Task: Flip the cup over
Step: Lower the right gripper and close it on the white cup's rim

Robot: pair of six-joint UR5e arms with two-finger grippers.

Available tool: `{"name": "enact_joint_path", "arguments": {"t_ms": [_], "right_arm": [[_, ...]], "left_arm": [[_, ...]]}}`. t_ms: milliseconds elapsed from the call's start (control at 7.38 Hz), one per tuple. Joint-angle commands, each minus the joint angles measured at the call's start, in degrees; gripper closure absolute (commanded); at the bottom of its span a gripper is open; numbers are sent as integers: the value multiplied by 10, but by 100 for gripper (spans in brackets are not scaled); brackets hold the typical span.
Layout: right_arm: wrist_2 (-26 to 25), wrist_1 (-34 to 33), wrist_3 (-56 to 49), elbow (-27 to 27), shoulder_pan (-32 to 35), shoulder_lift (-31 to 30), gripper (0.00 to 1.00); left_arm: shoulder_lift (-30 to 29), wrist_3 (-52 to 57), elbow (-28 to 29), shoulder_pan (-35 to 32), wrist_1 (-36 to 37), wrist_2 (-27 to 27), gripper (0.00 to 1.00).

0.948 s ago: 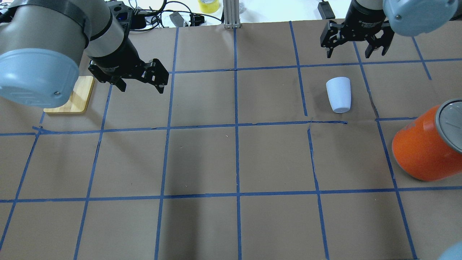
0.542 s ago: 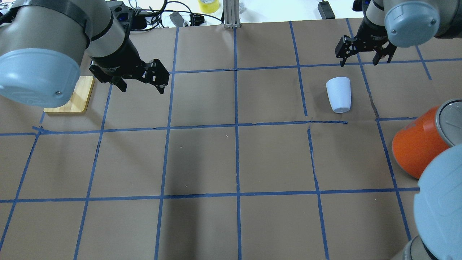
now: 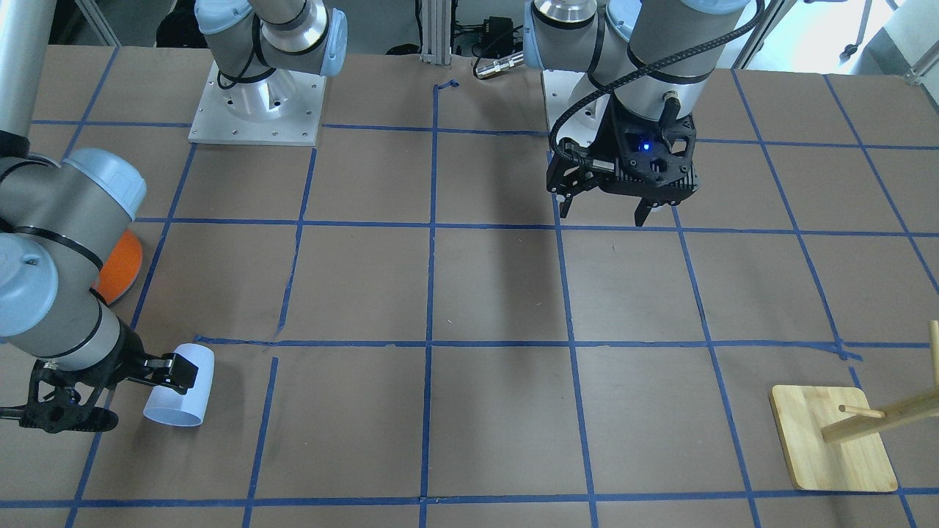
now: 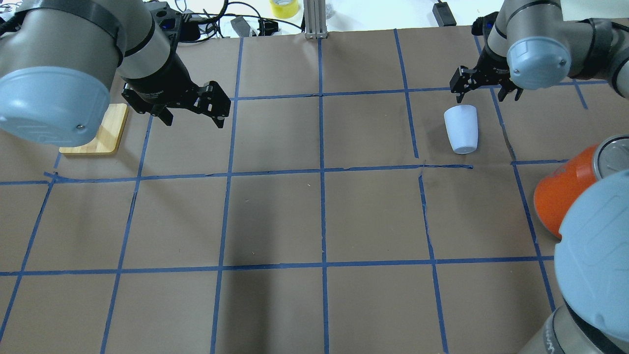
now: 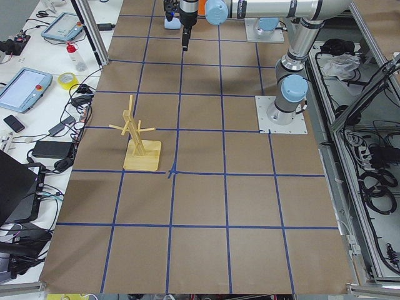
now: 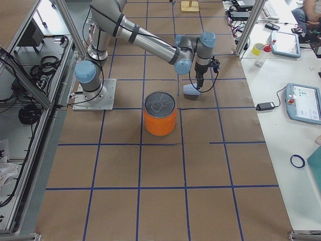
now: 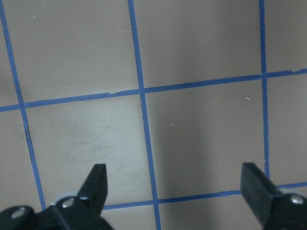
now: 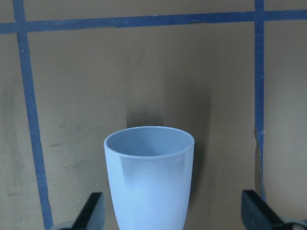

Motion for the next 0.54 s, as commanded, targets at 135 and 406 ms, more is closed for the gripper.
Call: {"name": "enact_joint_path", "arguments": {"t_ms": [135, 406], "right_arm": [[0, -17, -2, 2, 0, 28, 0], [1, -17, -31, 3, 0, 30, 0]], "left_arm": [[-1, 0, 0, 0, 0, 0, 0], [-1, -3, 0, 0, 1, 0, 0]]}}
